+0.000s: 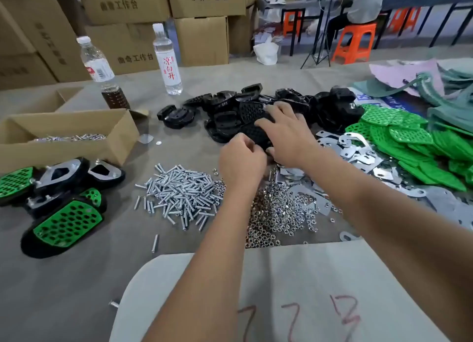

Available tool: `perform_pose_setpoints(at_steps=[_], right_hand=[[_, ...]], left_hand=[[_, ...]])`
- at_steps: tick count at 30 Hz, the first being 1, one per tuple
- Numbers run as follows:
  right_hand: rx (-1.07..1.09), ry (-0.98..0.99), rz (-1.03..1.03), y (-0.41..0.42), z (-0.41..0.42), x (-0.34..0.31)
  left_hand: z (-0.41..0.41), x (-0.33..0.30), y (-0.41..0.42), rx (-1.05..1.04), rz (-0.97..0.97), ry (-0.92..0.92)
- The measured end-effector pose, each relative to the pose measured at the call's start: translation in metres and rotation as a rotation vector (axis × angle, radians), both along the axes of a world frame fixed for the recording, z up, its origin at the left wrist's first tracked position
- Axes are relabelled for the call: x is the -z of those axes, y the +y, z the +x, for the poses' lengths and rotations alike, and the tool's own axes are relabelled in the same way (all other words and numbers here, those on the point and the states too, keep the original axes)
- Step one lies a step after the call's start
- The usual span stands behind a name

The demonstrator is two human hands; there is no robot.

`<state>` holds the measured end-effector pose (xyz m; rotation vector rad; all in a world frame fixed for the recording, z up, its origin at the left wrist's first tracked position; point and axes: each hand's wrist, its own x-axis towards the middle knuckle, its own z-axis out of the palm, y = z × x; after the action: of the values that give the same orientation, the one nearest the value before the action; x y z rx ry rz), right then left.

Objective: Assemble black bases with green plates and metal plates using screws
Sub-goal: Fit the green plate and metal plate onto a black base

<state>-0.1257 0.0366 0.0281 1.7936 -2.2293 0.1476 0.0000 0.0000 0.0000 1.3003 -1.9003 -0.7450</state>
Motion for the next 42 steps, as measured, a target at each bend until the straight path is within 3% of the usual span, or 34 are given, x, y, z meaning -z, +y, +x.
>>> perform_pose_setpoints(at_steps=[4,9,12,14,16,19,21,24,27,28,30,31,33,39,42], right_hand=[[0.005,-0.038,0.237,-0.025,-0.012,-0.002],[0.012,0.019,0.193,-0.027,-0.017,-0.010],[0.003,-0.018,0.110,-0.004,-0.015,-0.011],[-0.049,-0.182,-0.001,0.025,-0.015,-0.009],[-0.126,-0.469,-0.077,0.064,-0.013,-0.008],[-0.243,-0.737,-0.043,0.118,-0.014,-0.006],[-0.219,-0.839,0.023,0.145,-0.021,-0.005],[-0.101,-0.994,-0.054,0.174,-0.045,-0.006],[0.274,-0.726,-0.440,0.195,-0.082,-0.003],[0.403,-0.590,-0.439,0.198,-0.094,-0.002],[0.567,-0.469,-0.190,0.203,-0.111,0.003],[0.595,-0.471,-0.075,0.202,-0.116,0.007],[0.598,-0.456,-0.034,0.198,-0.117,0.013],[0.639,-0.353,-0.385,0.189,-0.103,0.011],[0.610,-0.310,-0.658,0.187,-0.086,0.008]], left_hand=[[-0.006,0.002,-0.016,0.026,-0.010,-0.136],[-0.012,0.001,-0.024,0.012,0.020,-0.117],[-0.009,-0.001,-0.020,0.019,0.066,0.002],[-0.002,-0.005,-0.014,0.007,0.140,0.157],[0.006,-0.010,-0.003,0.070,0.374,0.308],[0.010,-0.017,0.028,0.421,0.728,0.332],[0.006,-0.018,0.053,0.550,0.773,0.293],[-0.008,-0.015,0.087,0.469,0.825,0.324],[-0.022,-0.011,0.117,0.457,0.863,0.334],[-0.025,-0.009,0.124,0.461,0.874,0.336],[-0.031,-0.007,0.136,0.469,0.908,0.382],[-0.033,-0.007,0.140,0.474,0.934,0.419],[-0.033,-0.008,0.144,0.474,0.982,0.497],[-0.008,-0.002,0.131,0.495,0.991,0.594],[0.012,0.006,0.120,0.437,0.983,0.702]])
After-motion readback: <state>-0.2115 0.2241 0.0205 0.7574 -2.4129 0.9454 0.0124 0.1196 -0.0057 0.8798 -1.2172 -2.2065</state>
